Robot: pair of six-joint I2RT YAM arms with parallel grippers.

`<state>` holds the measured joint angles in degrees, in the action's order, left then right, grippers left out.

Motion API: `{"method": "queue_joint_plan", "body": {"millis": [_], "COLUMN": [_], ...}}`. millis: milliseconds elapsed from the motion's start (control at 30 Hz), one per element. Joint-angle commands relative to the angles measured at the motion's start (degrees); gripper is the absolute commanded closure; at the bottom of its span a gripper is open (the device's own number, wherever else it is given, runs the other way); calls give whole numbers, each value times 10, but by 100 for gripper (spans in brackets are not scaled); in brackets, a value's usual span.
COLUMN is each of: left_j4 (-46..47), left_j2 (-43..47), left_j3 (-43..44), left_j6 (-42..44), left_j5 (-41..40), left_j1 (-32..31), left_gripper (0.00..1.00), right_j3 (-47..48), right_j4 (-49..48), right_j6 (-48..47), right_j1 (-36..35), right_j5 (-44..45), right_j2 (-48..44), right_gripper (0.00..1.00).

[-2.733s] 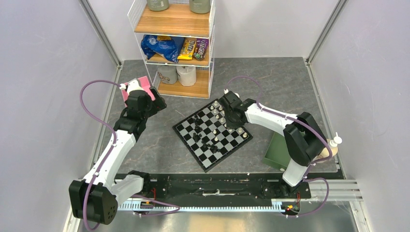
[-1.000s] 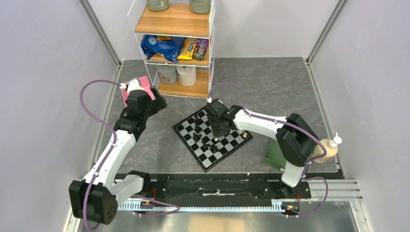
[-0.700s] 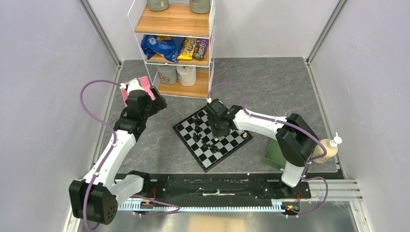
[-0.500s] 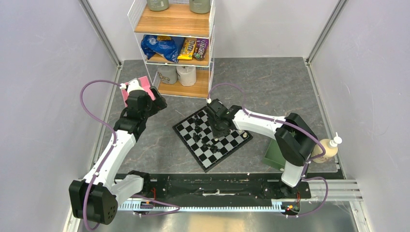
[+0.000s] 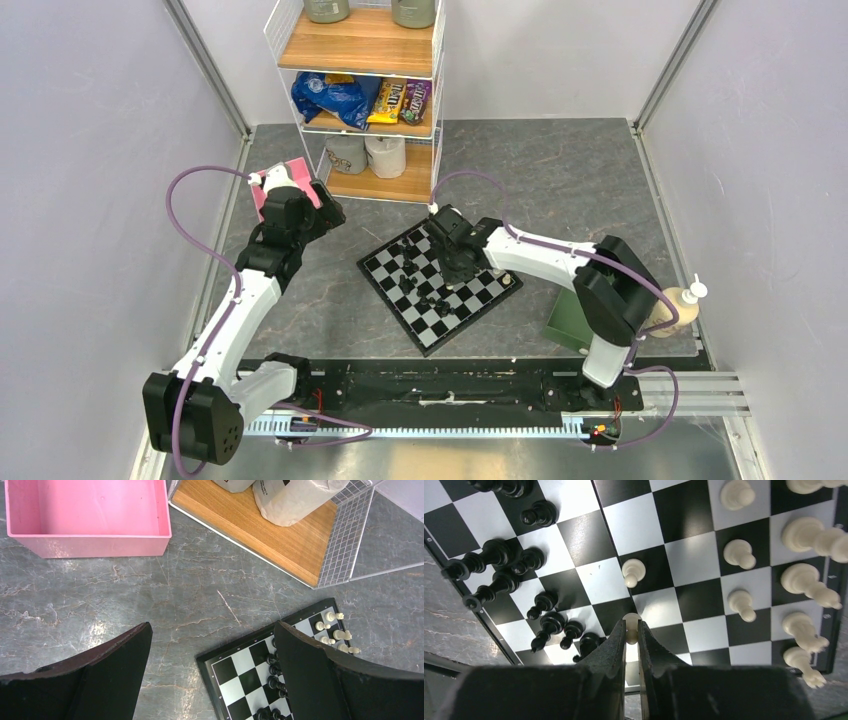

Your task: Set up the chess pieces on the board

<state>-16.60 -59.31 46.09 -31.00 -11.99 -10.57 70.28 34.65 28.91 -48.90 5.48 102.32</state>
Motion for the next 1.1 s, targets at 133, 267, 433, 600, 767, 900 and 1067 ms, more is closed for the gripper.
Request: {"method": "queue_joint_plan", "body": {"millis": [133,267,433,600,767,900,1067], "left_j4": [11,14,14,14,10,10,15], "left_j2": [8,6,6,5,8,11,7], "left_j3": [7,8,9,7,6,4,0], "left_j6": [0,0,-1,-2,-2,-1,-4], "left_j5": [-8,-3,0,-1,-4,-8,-4], "left_j1": [5,5,5,5,5,5,5], "left_gripper": [1,1,1,1,1,2,1], "right_j3": [-63,-94,-112,-97,-86,-95,-98], "right_j4": [15,15,2,-10,-8,-14,-16], "right_j6": [13,17,11,-4,-9,-10,-9], "right_j1": [27,48,77,94,101,103,102], "right_j5": [47,45,38,41,45,46,46], "right_j2": [-113,-133,-127,-111,-91,-90,-90], "right_gripper": [85,85,85,85,84,84,77]}}
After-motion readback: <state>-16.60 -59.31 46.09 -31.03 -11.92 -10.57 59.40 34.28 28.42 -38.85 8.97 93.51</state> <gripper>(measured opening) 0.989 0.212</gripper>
